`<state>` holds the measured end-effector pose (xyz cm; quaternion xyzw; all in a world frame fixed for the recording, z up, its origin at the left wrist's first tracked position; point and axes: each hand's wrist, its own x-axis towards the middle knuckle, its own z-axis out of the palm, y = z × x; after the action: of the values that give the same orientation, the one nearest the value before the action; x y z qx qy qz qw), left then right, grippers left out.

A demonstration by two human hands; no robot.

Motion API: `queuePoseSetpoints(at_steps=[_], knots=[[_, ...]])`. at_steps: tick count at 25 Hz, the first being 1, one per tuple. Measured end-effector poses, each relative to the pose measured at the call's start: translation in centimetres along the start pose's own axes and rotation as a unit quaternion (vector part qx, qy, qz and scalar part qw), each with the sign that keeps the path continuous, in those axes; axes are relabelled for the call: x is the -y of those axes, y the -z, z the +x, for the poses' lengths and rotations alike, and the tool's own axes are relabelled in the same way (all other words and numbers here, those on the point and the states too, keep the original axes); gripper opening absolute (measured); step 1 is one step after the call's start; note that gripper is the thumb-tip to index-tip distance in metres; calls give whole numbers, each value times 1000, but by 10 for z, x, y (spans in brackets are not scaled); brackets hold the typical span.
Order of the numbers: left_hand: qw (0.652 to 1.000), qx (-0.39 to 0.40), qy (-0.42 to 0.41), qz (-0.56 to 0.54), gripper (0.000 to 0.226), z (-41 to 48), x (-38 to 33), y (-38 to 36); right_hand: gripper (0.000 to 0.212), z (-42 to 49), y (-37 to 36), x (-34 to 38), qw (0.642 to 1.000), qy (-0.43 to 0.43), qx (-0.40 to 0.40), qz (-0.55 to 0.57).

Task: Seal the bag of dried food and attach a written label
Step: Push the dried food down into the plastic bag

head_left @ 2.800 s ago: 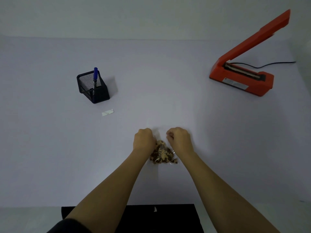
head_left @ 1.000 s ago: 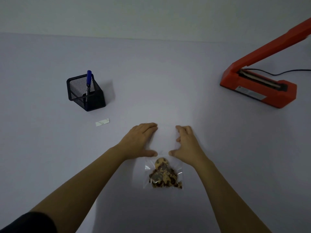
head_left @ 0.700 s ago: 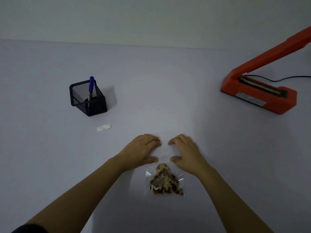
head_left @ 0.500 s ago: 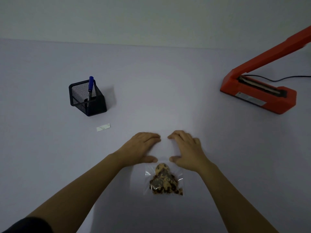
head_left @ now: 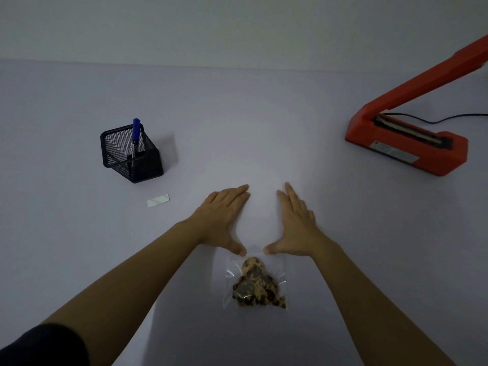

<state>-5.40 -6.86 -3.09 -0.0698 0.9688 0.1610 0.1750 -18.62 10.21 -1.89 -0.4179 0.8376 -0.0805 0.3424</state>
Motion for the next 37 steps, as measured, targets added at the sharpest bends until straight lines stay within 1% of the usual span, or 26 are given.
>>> queuePoseSetpoints(at_steps=[2,3,5,6,9,10,11,13,15,18,22,26,31,37], knots=[[1000,11,15,1,128,-2,-3,-1,135,-3,0,1,1000,8,-9,18],[1000,5,19,-7,126,-4,-4,-1,130,-7,-1,2,999,23,-27,20],[998,-46,2,-36,113,-13,-10,-3,112,-18,-6,4,996,51,-75,12],[996,-77,-11,-51,100,-19,-13,-6,99,-24,-11,4,993,63,-97,17],[983,-169,-32,-66,45,-37,-22,-26,54,-36,-27,1,983,105,-139,64],[979,-190,-34,-66,31,-42,-26,-33,42,-38,-32,0,980,121,-142,76],[977,-201,-36,-66,23,-44,-27,-40,32,-38,-36,0,977,135,-141,83],[975,-208,-49,-60,15,-46,-28,-49,18,-37,-42,-2,974,157,-140,82],[978,-194,-58,-57,18,-45,-27,-50,12,-37,-46,-6,973,161,-144,78],[986,-144,-40,-69,29,-40,-24,-42,20,-36,-42,-9,977,146,-136,73],[994,-73,-18,-74,55,-34,-18,-26,46,-30,-24,-5,989,114,-87,22],[997,-40,-20,-60,76,-24,-14,-10,71,-19,-10,0,992,96,-69,-51],[998,-9,-8,-54,102,-8,-10,1,91,-10,-1,5,992,81,-45,-82],[1000,8,2,-10,123,7,-4,9,120,5,10,9,988,64,0,-139]])
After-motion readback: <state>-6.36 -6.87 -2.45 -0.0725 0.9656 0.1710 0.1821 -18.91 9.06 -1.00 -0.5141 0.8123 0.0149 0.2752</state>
